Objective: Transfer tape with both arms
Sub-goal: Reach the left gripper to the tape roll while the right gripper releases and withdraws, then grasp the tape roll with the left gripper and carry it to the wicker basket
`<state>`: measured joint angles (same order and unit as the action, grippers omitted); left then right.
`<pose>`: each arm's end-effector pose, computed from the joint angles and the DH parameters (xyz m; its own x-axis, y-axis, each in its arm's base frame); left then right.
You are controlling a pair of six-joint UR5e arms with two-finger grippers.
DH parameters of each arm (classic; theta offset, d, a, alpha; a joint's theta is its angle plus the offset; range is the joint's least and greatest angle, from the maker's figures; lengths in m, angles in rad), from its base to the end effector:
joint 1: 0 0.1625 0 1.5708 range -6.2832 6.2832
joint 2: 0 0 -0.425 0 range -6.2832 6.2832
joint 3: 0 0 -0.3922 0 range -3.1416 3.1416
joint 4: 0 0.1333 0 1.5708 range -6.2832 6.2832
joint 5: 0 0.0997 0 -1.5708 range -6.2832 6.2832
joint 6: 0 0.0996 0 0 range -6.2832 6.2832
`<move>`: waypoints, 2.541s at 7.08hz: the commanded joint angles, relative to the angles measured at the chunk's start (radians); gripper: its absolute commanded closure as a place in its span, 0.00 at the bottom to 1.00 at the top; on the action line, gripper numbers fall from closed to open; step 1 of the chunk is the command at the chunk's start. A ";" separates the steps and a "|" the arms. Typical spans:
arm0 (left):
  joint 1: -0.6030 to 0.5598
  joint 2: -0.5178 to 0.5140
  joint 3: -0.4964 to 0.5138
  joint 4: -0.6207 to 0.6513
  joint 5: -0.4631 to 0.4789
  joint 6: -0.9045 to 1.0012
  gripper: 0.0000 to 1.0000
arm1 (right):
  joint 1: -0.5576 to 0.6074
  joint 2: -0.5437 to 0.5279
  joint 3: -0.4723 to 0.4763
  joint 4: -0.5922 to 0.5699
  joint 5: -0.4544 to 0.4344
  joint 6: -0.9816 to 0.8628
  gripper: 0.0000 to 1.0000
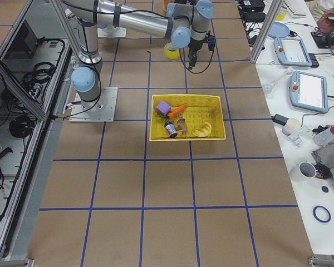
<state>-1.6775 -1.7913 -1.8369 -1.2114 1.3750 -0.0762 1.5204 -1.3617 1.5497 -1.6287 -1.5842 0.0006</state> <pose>-0.2078 -0.5069 0.2842 -0.9831 0.0046 0.1828 0.0309 0.9895 0.1412 0.1036 -0.5654 0.3933 -0.9987 0.0492 0.0134 0.0506 0.9903 0.1297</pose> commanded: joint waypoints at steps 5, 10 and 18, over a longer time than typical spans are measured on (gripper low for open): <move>-0.025 -0.193 -0.077 0.205 0.007 -0.007 0.34 | -0.014 -0.083 -0.028 0.151 -0.040 0.012 0.00; -0.008 -0.148 -0.056 0.207 0.069 -0.059 1.00 | -0.008 -0.085 -0.030 0.135 -0.033 -0.007 0.00; 0.674 -0.117 0.131 0.082 0.289 0.956 1.00 | -0.008 -0.122 -0.031 0.067 0.007 -0.054 0.00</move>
<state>-1.0990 -1.8884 -1.6957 -1.1801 1.6599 0.7424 1.5125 -1.4786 1.5174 -1.5632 -1.5840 -0.0525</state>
